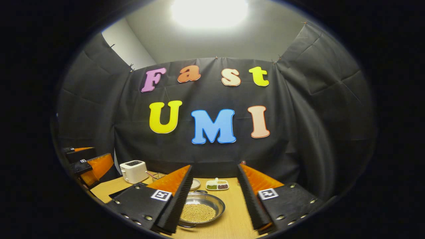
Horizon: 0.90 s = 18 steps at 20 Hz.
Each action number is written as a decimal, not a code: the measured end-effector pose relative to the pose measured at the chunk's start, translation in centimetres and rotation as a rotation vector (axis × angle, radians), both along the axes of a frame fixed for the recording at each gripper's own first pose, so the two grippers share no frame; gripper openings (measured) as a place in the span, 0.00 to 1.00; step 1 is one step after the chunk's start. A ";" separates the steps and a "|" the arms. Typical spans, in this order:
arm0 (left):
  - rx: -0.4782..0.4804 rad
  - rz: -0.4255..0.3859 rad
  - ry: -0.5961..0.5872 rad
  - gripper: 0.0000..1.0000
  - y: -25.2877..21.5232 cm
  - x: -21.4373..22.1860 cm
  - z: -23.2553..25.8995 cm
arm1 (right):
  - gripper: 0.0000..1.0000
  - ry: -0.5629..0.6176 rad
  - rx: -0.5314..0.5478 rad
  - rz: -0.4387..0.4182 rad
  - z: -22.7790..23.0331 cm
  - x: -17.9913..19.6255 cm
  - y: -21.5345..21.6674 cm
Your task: First push the handle of the pot to place it horizontally, then grasp the pot with both hands and set it on the induction cooktop.
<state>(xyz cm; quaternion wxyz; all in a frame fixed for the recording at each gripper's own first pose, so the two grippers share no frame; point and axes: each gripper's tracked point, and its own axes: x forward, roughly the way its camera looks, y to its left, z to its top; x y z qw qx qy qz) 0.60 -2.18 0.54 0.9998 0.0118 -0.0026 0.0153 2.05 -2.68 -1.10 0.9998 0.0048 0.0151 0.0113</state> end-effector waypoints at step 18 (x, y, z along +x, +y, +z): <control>0.023 0.073 -0.023 0.96 -0.5 -1.0 0.8 | 0.00 0.001 -0.008 0.057 -0.4 0.7 -0.8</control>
